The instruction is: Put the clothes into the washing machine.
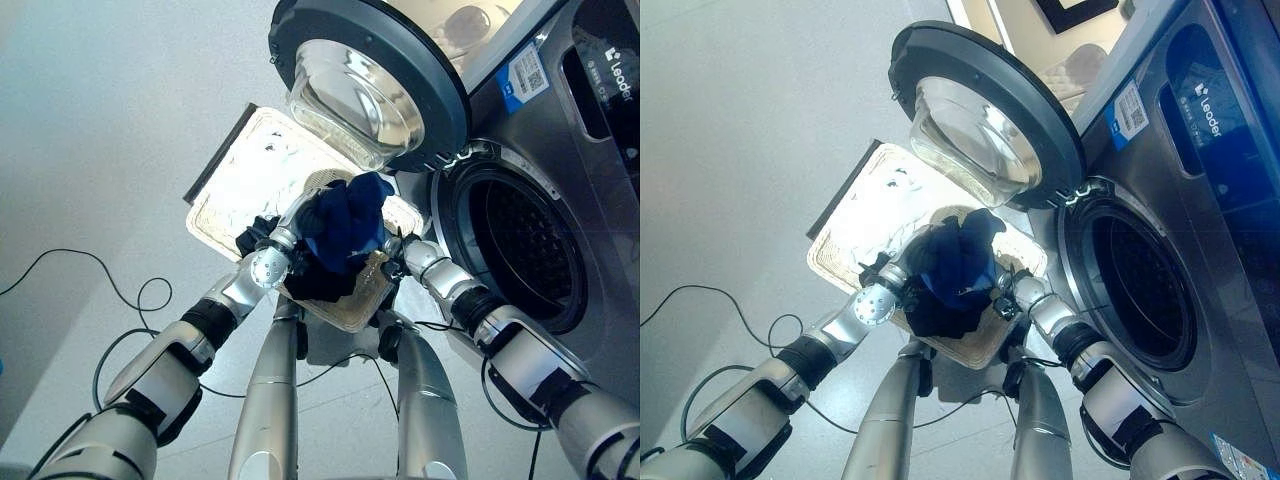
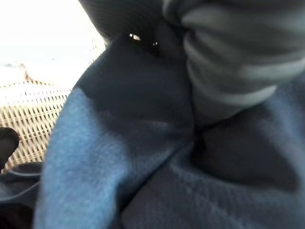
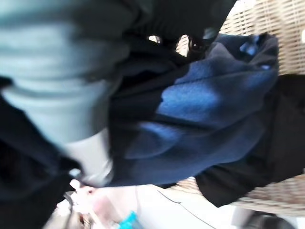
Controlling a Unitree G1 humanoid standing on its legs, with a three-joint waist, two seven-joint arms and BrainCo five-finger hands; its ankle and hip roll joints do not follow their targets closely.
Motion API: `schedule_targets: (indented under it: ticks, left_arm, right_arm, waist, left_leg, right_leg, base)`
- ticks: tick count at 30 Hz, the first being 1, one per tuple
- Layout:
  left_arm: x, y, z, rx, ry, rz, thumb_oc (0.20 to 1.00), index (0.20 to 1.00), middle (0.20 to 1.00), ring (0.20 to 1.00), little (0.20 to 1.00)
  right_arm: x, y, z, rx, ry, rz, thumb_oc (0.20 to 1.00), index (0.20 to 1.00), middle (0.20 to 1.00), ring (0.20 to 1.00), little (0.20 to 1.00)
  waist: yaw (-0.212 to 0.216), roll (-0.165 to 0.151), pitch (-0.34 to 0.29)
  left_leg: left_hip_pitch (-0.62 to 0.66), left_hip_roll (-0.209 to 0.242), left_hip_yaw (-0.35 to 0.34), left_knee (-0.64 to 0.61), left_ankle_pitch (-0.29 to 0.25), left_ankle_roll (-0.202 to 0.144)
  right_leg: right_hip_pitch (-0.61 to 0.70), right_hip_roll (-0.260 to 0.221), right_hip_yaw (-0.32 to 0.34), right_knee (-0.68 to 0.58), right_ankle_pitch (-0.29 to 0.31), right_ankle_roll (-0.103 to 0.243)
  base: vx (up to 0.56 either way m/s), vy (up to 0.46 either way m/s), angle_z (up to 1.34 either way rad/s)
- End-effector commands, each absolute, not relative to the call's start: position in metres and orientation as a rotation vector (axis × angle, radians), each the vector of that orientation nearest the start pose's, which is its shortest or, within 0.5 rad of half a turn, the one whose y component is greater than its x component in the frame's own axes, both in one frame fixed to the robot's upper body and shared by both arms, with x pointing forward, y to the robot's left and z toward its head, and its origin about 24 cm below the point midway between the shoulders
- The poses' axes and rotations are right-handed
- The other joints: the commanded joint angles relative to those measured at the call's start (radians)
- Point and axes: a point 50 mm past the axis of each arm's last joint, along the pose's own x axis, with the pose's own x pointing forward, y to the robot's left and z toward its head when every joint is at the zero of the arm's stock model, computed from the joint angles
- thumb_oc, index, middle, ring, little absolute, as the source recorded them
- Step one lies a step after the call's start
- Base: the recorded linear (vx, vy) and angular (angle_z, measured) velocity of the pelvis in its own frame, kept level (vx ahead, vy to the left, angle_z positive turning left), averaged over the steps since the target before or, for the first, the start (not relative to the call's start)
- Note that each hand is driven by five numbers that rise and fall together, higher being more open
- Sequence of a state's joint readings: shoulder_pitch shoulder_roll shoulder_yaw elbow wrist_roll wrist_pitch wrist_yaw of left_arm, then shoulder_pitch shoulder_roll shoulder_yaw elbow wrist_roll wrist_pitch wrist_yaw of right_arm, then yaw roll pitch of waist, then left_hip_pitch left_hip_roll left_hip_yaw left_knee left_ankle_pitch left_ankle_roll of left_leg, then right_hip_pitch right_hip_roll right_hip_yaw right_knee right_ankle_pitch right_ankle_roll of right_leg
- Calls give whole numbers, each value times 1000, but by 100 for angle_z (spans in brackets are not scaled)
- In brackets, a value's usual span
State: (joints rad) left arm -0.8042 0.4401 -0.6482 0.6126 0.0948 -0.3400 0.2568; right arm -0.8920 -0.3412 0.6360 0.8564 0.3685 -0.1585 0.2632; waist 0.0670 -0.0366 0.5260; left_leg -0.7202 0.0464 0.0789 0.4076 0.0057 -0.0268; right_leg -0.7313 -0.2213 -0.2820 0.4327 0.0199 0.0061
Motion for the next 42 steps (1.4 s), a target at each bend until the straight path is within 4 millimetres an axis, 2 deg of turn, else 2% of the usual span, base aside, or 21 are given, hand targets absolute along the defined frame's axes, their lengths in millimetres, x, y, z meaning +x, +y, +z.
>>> schedule_targets:
  ticks: [1, 13, 18, 19, 20, 21, 22, 23, 30, 32, 33, 42]
  left_arm:
    - [348, 60, 168, 640, -687, -412, 200, 200, 200, 200, 200]
    - [349, 59, 153, 682, -640, -410, 200, 200, 200, 200, 200]
    - [349, 56, 147, 810, -677, -414, 216, 216, 216, 216, 216]
    - [349, 56, 146, 831, -682, -414, 407, 407, 407, 407, 407]
    - [349, 55, 145, 845, -686, -412, 677, 677, 677, 677, 677]
    - [349, 55, 145, 863, -697, -410, 765, 765, 765, 765, 765]
    - [350, 54, 146, 900, -721, -404, 928, 928, 928, 928, 928]
    - [350, 53, 144, 928, -732, -403, 1000, 1000, 1000, 1000, 1000]
    - [352, 54, 134, 1046, -747, -382, 1000, 1000, 1000, 1000, 1000]
    - [353, 54, 135, 1052, -751, -368, 1000, 1000, 1000, 1000, 1000]
    - [354, 55, 132, 1052, -745, -348, 1000, 1000, 1000, 1000, 1000]
    - [360, 61, 134, 1023, -720, -250, 1000, 1000, 1000, 1000, 1000]
  right_arm:
    - [379, -88, 141, -257, -212, 604, 200, 200, 200, 200, 200]
    - [383, -104, 151, -76, -293, 450, 200, 200, 200, 200, 200]
    - [382, -110, 152, 31, -327, 383, 200, 200, 200, 200, 200]
    - [382, -111, 150, 45, -326, 375, 200, 200, 200, 200, 200]
    - [382, -111, 149, 49, -326, 375, 200, 200, 200, 200, 200]
    - [382, -111, 148, 53, -325, 371, 200, 200, 200, 200, 200]
    - [382, -112, 145, 60, -329, 359, 200, 200, 200, 200, 200]
    - [381, -114, 144, 71, -332, 346, 200, 200, 200, 200, 200]
    - [375, -121, 116, 244, -276, 289, 200, 200, 200, 200, 200]
    - [374, -122, 111, 281, -264, 280, 200, 200, 200, 200, 200]
    - [371, -124, 101, 328, -242, 255, 200, 200, 200, 200, 200]
    - [366, -145, 75, 631, -194, 68, 200, 200, 200, 200, 200]
  waist:
    - [4, 71, -6]
    - [-12, 73, -6]
    - [-25, 73, -6]
    - [-28, 74, -6]
    - [-30, 74, -6]
    - [-33, 75, -6]
    - [-39, 77, -6]
    - [-43, 78, -6]
    - [-79, 82, -6]
    - [-85, 84, -6]
    - [-95, 86, -6]
    - [-133, 101, -6]
  left_leg:
    - [12, -22, 16, -72, 23, -66]
    - [16, -16, 36, -80, 20, -65]
    - [15, -13, 51, -79, 15, -65]
    - [16, -12, 53, -79, 14, -65]
    - [17, -11, 56, -80, 13, -64]
    - [17, -10, 60, -81, 13, -64]
    - [15, -9, 67, -86, 17, -63]
    - [15, -8, 71, -87, 16, -64]
    - [25, 0, 104, -103, 10, -67]
    - [21, 1, 111, -109, 15, -66]
    - [31, 2, 124, -117, 12, -67]
    - [45, -2, 157, -135, 18, -70]
  right_leg:
    - [10, 1, -22, 49, -46, 112]
    - [4, 7, -13, 32, -33, 120]
    - [0, 10, -6, 20, -24, 125]
    - [-1, 10, -3, 18, -23, 125]
    - [-1, 11, -1, 16, -22, 126]
    - [-1, 12, 1, 13, -21, 127]
    - [-5, 14, 5, 1, -13, 127]
    - [-5, 15, 7, -3, -11, 128]
    - [-8, 34, 38, -26, -7, 132]
    - [-15, 39, 43, -33, -1, 132]
    - [-9, 45, 51, -43, -3, 134]
    - [2, 75, 84, -72, 0, 129]
  base:
    - [-5, 33, -1]
    - [0, 0, 0]
    - [-20, 30, -7]
    - [-14, 45, -6]
    - [-15, 57, -5]
    - [-27, 79, -15]
    - [-30, 85, -25]
    - [-34, 87, -26]
    - [-25, 91, -21]
    - [-28, 114, -22]
    - [-26, 142, -25]
    - [-8, 122, -18]
